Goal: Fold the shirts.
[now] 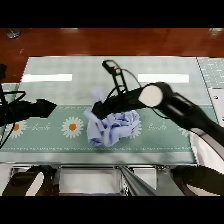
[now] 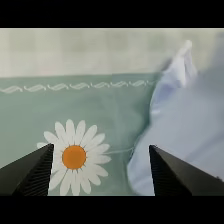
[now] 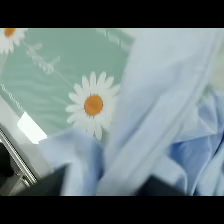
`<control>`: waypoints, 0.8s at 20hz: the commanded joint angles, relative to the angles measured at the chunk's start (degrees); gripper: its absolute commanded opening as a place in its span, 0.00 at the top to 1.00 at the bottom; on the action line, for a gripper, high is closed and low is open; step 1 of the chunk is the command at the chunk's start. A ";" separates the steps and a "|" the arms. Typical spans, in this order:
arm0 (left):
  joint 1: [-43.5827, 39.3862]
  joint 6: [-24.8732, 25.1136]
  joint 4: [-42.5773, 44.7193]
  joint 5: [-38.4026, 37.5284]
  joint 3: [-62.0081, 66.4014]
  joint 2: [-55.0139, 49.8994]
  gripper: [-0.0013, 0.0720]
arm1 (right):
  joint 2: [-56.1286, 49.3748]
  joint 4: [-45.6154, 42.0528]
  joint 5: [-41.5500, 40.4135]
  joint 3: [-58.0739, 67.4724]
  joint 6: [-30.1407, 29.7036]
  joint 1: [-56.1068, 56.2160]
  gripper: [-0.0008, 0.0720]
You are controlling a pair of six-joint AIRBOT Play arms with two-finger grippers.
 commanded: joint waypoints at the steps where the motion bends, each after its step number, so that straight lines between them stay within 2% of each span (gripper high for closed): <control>1: -0.07 0.17 -0.02 -2.32 -0.07 -2.51 0.02 | -7.08 -2.27 11.54 3.67 3.56 -2.58 0.12; 3: -0.07 0.20 -0.26 -5.01 -0.07 -3.08 0.02 | -3.39 -7.54 17.68 7.30 3.72 -11.17 0.12; 5: -0.09 0.83 -2.12 -11.17 -0.15 -3.87 0.02 | 3.63 -14.12 19.23 7.91 6.25 -22.93 0.12; 7: -0.11 2.80 -11.98 -14.40 -1.75 -3.87 0.02 | 10.23 -21.09 20.37 5.97 7.91 -35.15 0.12; 10: -3.34 9.44 -30.40 -6.23 -5.97 -5.70 0.02 | 18.03 -23.19 20.15 -4.70 7.87 -50.05 0.13; 11: -5.62 9.86 -31.26 -3.04 -6.12 -7.67 0.02 | 20.37 -21.92 19.50 -9.94 7.45 -53.22 0.13; 13: -10.34 9.51 -25.64 0.83 -5.14 -14.01 0.02 | 24.46 -18.10 17.49 -19.74 4.22 -56.00 0.14; 16: -11.72 3.96 -10.16 -0.70 -2.27 -24.68 0.02 | 29.09 -14.71 16.63 -31.80 2.19 -55.78 0.14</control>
